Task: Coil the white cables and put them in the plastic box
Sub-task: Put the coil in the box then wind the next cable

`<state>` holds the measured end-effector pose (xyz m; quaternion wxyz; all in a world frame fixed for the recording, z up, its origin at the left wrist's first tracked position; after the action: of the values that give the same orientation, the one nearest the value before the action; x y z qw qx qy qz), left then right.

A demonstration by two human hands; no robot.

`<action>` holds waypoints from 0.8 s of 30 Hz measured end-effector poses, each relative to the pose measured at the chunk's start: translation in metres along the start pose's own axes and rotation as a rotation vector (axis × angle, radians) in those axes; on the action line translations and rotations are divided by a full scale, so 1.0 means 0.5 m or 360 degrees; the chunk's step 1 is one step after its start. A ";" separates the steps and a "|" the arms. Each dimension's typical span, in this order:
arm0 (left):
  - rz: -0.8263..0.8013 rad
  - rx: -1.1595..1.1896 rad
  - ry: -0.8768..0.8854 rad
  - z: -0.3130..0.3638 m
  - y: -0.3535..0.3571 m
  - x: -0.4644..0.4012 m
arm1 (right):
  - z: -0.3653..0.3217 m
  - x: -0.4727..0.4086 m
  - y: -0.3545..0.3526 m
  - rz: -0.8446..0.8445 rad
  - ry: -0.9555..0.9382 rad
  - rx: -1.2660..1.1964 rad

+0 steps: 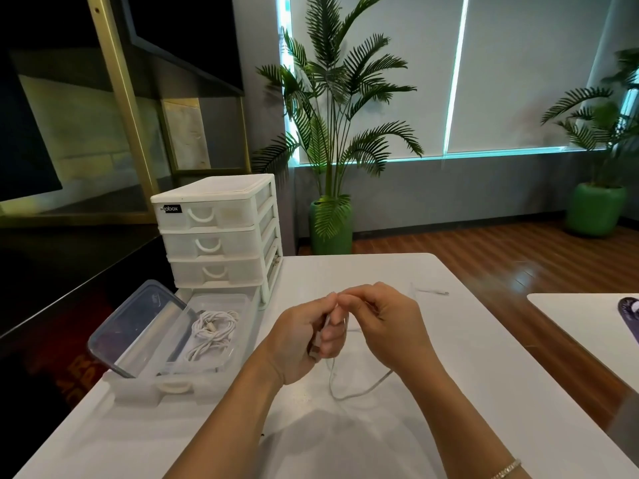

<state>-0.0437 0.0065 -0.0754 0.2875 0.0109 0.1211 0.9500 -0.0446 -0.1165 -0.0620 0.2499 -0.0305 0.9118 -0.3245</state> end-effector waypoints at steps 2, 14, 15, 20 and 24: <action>-0.0035 0.0199 0.0054 0.001 0.005 -0.001 | -0.002 0.000 0.001 -0.0059 0.0003 -0.0183; 0.0044 0.0933 0.0285 0.006 0.021 -0.005 | -0.011 0.002 0.024 -0.0250 0.0200 -0.0367; 0.0045 0.0994 0.0294 0.008 0.025 -0.004 | -0.010 0.002 0.026 -0.0262 0.0203 -0.0353; 0.0085 0.1203 0.0452 0.022 0.017 0.004 | -0.010 0.007 0.043 -0.0323 0.0155 -0.0230; 0.0194 0.1183 0.0484 0.023 0.012 0.001 | -0.007 0.008 0.044 -0.0293 0.0070 0.0014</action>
<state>-0.0464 0.0048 -0.0629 0.1860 -0.0193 0.4967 0.8476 -0.0475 -0.0980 -0.0747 0.1992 -0.1059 0.9089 -0.3508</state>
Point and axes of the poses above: each hand's wrist, its own x-axis away from the middle knuckle, its own y-axis out of the palm, z = x × y, the point moved 3 cm from there along -x, towards the middle knuckle, and after that the axes turned 10 degrees about -z, right-handed, at the moved point
